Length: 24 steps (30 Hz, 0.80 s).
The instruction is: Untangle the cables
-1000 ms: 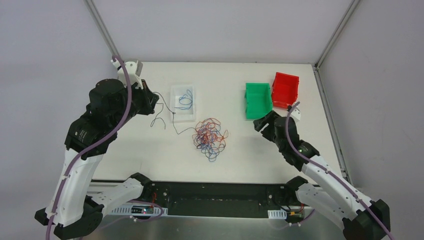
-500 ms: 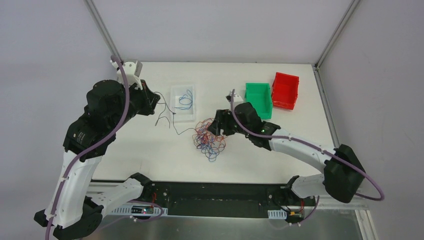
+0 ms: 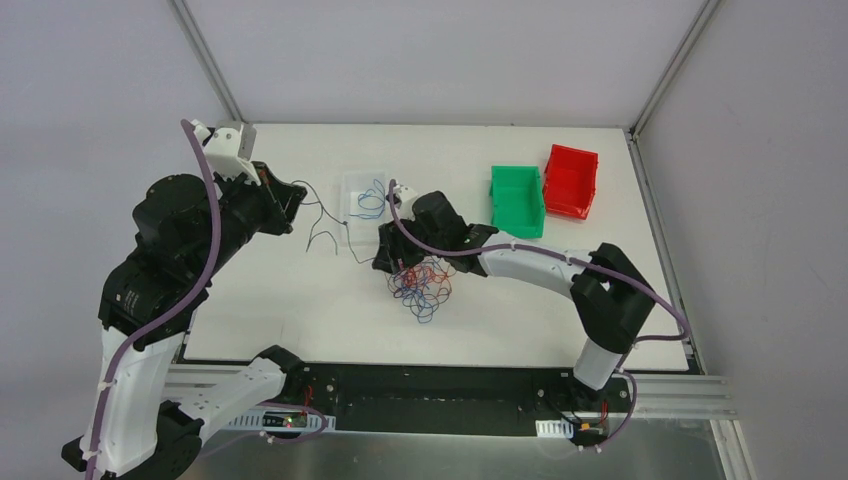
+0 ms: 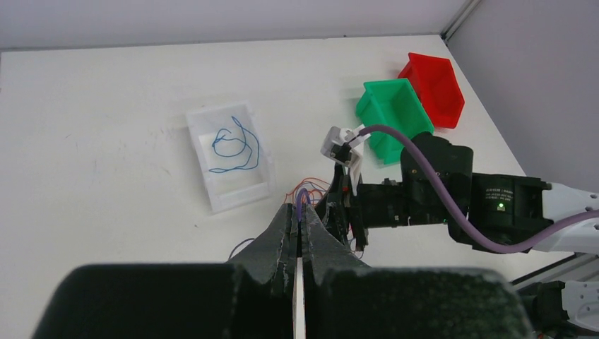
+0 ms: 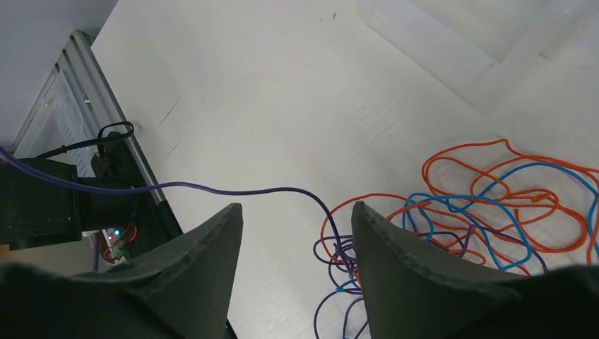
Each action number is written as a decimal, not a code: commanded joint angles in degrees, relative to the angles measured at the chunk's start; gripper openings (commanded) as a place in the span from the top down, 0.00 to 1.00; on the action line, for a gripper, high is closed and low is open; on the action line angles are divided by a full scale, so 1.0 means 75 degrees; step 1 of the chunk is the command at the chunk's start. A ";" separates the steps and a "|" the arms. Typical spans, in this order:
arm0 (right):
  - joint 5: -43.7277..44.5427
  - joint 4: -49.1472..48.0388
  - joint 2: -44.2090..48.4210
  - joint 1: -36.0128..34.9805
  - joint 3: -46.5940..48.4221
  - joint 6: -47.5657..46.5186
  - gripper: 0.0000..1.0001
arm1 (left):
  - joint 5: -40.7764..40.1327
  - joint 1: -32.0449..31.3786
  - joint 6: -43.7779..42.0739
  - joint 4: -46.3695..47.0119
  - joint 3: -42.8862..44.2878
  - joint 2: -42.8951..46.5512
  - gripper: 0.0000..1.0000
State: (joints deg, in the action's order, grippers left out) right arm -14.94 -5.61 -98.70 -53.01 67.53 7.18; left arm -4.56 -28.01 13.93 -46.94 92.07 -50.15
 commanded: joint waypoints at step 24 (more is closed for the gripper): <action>0.1768 0.2514 0.1771 -0.0129 0.4155 0.0921 1.00 | 0.0591 0.0043 0.0447 0.0604 -0.1670 -0.0110 1.00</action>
State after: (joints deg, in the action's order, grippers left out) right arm -8.62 5.30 -86.48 -53.78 94.35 12.91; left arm -3.20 -28.01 14.96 -45.78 80.60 -51.68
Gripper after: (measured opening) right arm 0.012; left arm 0.011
